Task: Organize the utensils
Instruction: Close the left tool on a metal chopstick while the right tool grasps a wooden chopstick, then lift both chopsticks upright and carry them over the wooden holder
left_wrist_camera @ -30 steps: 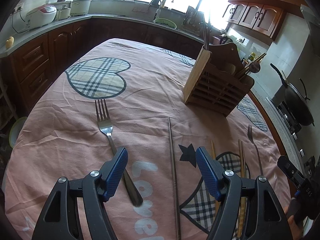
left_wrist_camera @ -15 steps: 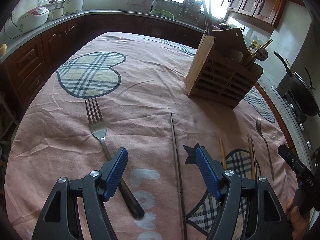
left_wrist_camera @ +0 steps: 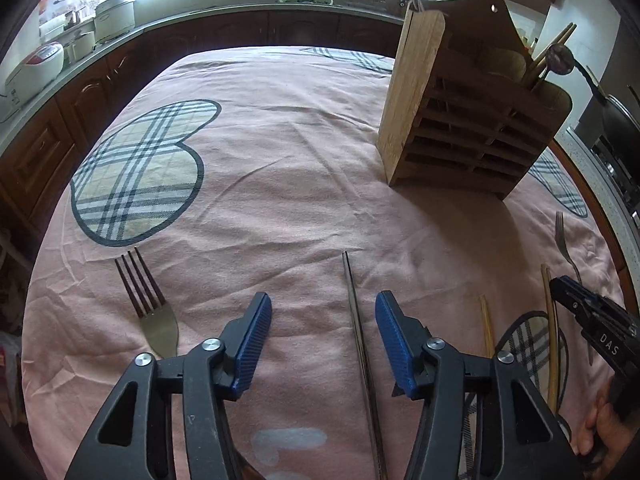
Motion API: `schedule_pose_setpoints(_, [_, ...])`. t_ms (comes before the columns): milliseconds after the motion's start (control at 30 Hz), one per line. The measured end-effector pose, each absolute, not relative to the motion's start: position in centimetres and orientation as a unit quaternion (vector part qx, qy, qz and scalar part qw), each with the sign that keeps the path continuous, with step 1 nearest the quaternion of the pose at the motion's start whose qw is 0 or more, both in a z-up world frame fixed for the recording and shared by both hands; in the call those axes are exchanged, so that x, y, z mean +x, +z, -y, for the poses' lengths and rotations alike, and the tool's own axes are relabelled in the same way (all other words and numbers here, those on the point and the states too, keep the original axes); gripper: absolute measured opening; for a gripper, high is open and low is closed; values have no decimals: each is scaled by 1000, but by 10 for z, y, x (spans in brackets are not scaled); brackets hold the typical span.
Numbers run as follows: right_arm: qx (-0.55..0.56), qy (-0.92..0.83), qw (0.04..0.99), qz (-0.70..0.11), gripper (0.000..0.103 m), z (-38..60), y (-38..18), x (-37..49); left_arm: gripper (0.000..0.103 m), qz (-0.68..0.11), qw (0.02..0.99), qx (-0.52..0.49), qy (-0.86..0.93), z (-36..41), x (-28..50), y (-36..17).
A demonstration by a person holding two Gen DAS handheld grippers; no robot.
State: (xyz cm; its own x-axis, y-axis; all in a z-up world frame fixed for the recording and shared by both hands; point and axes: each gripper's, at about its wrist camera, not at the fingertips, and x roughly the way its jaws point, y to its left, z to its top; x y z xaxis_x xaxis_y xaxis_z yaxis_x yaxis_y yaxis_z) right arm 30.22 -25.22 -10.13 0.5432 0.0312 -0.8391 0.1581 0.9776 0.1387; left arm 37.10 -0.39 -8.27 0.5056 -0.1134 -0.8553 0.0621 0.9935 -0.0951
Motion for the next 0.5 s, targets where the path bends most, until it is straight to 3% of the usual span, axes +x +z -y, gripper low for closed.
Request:
schedule_pose_setpoints(133, [76, -37, 874, -479, 22, 246, -100, 308, 40, -487, 872, 9, -46, 17, 375, -87])
schedule_pose_setpoints(267, [60, -34, 874, -480, 18, 242, -101, 314, 9, -486, 872, 10, -57, 21, 378, -88])
schedule_pose_setpoints(300, [56, -32, 875, -480, 13, 240, -102, 314, 6, -487, 871, 9, -60, 22, 378, -88])
schedule_pose_setpoints(333, [55, -29, 875, -480, 8, 239, -102, 314, 6, -487, 871, 8, -62, 22, 378, -88])
schedule_pose_setpoints(500, [84, -8, 876, -475, 6, 244, -97, 312, 3, -485, 870, -28, -85, 12, 369, -77])
